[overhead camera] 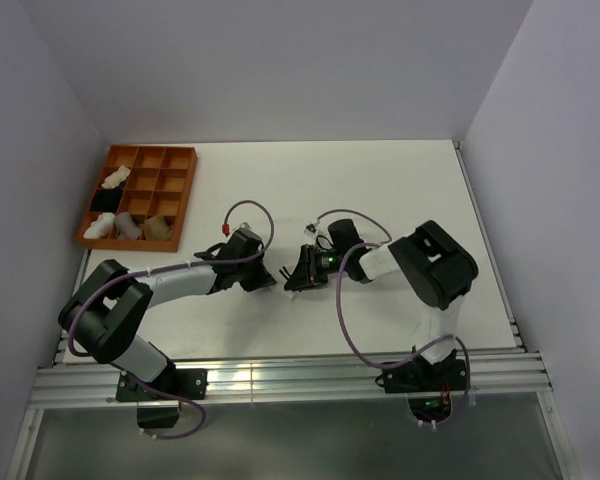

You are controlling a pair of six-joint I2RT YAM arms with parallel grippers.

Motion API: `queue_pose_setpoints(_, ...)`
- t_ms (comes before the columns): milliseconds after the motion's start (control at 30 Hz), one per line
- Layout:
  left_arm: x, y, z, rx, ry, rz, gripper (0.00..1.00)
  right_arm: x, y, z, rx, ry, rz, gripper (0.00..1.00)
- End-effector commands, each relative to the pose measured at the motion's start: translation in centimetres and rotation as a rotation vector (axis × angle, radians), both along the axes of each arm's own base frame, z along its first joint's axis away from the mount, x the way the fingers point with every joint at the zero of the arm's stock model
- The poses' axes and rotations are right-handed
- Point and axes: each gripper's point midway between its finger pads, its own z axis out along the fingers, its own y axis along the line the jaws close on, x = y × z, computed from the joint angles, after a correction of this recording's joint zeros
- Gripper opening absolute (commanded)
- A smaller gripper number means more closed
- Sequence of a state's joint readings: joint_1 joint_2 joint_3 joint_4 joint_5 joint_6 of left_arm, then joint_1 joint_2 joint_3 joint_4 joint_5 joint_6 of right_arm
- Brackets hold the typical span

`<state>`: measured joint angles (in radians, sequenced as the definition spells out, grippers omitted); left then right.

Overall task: Roll the socks
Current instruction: Roll the sock at the center of the board.

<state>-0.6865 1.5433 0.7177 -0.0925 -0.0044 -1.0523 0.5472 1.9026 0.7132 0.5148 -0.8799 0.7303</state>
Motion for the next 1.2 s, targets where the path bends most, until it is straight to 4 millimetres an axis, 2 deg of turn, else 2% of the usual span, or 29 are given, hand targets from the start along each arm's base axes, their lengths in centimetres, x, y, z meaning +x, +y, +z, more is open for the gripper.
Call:
queue_pose_setpoints(0,-0.8,1.2,-1.2,0.100,0.041,-0.018,0.01,0.6,-1.5,0.6,-0.181,-0.217,-0.019,0.40)
queue_pose_setpoints(67,-0.8,1.3,-0.9,0.111,0.042,-0.018,0.01,1.7,-2.2,0.7,-0.303,-0.361,-0.065,0.44)
queue_pose_setpoints(100,-0.9,1.3,-0.7,0.115,0.040,-0.022,0.00,2.0,-2.3,1.9,-0.326,-0.432,-0.085,0.49)
queue_pose_setpoints(167,-0.7,1.1,-0.3,0.115,0.032,-0.025,0.00,2.0,-2.7,2.0,-0.443,-0.557,-0.103,0.49)
queue_pose_setpoints(200,-0.8,1.2,-0.2,0.125,0.040,-0.027,0.01,1.9,-2.5,3.2,-0.448,-0.615,-0.110,0.49)
queue_pose_setpoints(433,-0.5,0.8,0.3,0.130,0.039,-0.046,0.00,0.2,-0.5,4.4,-0.587,-0.900,-0.053,0.48)
queue_pose_setpoints(600,-0.6,0.5,0.1,0.130,0.052,-0.057,0.00,-0.8,1.0,3.8,-0.650,-0.987,-0.007,0.47)
queue_pose_setpoints(633,-0.6,0.5,0.1,0.129,0.051,-0.057,0.00,-0.9,1.1,3.2,-0.668,-0.988,0.009,0.46)
queue_pose_setpoints(833,-0.7,0.5,-0.1,0.131,0.059,-0.058,0.00,-1.9,2.2,2.8,-0.664,-1.022,0.043,0.42)
queue_pose_setpoints(1167,-0.7,0.4,-0.2,0.134,0.067,-0.062,0.01,-1.8,2.6,1.6,-0.705,-1.050,0.059,0.41)
